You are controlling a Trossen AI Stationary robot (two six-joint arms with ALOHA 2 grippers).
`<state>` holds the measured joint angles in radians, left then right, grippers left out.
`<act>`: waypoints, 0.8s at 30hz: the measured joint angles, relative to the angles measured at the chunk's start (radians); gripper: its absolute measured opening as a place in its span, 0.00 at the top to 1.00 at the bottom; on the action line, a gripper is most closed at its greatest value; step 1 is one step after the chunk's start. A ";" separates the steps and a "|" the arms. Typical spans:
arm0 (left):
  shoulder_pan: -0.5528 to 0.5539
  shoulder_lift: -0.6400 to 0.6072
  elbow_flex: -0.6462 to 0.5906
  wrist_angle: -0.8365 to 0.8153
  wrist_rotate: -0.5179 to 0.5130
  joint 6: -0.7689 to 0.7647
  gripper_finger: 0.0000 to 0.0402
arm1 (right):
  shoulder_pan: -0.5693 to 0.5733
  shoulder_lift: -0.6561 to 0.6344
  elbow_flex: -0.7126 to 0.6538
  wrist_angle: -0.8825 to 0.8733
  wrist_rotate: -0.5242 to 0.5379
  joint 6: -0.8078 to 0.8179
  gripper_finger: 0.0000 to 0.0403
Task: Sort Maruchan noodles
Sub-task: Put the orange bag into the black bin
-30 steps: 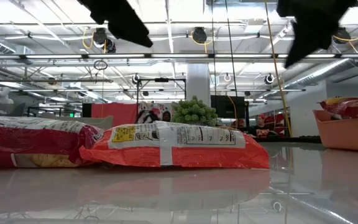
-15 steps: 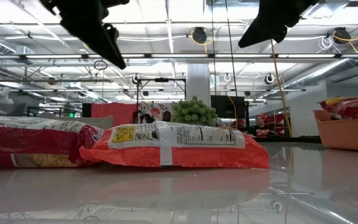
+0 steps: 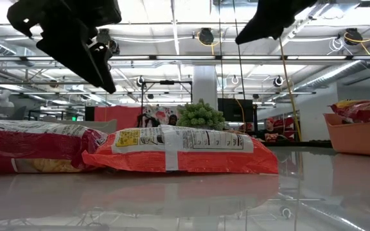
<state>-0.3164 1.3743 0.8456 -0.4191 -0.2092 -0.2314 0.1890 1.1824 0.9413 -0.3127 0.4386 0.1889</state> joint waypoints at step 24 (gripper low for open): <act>0.014 0.191 -0.055 0.426 0.101 0.227 0.33 | -0.042 0.000 -0.001 0.077 -0.104 -0.045 0.99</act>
<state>-0.3027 1.5652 0.7906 0.0071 -0.1082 -0.0046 0.1473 1.1824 0.9401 -0.2356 0.3347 0.1443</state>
